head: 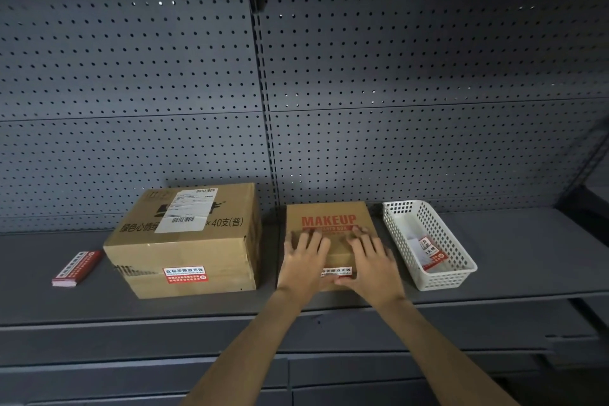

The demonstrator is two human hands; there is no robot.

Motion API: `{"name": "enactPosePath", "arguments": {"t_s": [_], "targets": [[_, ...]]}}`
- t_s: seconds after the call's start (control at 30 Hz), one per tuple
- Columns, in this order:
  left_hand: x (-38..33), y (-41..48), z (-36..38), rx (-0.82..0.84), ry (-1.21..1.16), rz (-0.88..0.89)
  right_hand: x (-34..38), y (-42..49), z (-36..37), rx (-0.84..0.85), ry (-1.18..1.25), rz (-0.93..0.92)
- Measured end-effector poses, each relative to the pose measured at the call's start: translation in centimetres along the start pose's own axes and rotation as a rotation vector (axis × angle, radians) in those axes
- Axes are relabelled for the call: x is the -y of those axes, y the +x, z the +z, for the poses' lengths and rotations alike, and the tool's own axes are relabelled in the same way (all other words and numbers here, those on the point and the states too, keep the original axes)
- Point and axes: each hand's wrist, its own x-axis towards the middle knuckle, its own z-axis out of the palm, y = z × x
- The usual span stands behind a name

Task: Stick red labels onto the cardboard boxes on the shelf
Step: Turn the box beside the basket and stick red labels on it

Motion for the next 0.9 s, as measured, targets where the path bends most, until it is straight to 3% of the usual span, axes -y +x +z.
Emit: {"name": "enactPosePath", "arguments": {"t_s": [0.37, 0.53, 0.9], "targets": [[1.5, -0.3, -0.3, 0.145, 0.084, 0.105, -1.5, 0.3, -0.1, 0.156, -0.105, -0.118], [0.5, -0.5, -0.2, 0.175, 0.049, 0.032, 0.0, -0.1, 0.4, 0.087, -0.054, 0.010], [0.8, -0.5, 0.2, 0.120, 0.054, 0.071, -0.9, 0.2, 0.9, 0.038, -0.037, -0.104]]}}
